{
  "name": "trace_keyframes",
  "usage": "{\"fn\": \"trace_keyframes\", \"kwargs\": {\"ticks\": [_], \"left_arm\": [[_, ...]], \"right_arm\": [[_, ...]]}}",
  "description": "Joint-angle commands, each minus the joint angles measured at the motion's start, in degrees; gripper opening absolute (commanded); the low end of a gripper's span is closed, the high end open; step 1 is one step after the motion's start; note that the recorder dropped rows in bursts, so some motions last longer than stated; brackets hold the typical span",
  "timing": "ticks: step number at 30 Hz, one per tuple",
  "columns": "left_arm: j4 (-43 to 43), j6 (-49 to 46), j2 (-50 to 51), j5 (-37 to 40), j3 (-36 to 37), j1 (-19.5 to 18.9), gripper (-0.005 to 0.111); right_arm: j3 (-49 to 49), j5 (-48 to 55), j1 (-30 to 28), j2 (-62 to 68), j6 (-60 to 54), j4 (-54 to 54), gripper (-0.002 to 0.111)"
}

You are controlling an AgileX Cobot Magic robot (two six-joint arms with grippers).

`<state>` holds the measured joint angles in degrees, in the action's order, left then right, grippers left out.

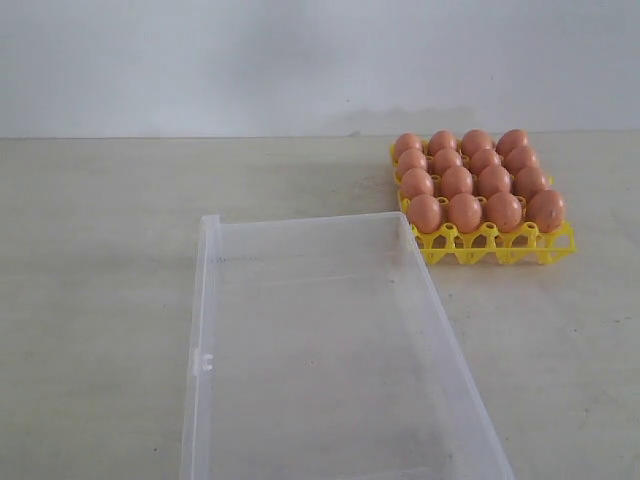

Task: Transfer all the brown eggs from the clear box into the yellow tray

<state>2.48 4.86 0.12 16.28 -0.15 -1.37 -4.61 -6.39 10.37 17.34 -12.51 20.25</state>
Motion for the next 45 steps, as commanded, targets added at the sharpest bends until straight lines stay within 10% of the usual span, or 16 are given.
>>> {"fn": "trace_keyframes", "kwargs": {"ticks": [1, 5, 16, 45], "left_arm": [[-0.14, -0.13, -0.12, -0.41, 0.15, -0.09, 0.004], [-0.14, -0.13, -0.12, -0.41, 0.15, -0.09, 0.004], [-0.14, -0.13, -0.12, -0.41, 0.15, -0.09, 0.004], [-0.14, -0.13, -0.12, -0.41, 0.15, -0.09, 0.004]], "right_arm": [[4.61, 1.38, -0.14, 0.08, 2.43, 7.85, 0.0], [4.61, 16.7, -0.67, 0.08, -0.87, 8.96, 0.0], [4.61, 8.1, -0.69, 0.08, -13.82, -6.83, 0.0], [4.61, 8.21, -0.69, -9.21, -1.53, -4.17, 0.0]]}}
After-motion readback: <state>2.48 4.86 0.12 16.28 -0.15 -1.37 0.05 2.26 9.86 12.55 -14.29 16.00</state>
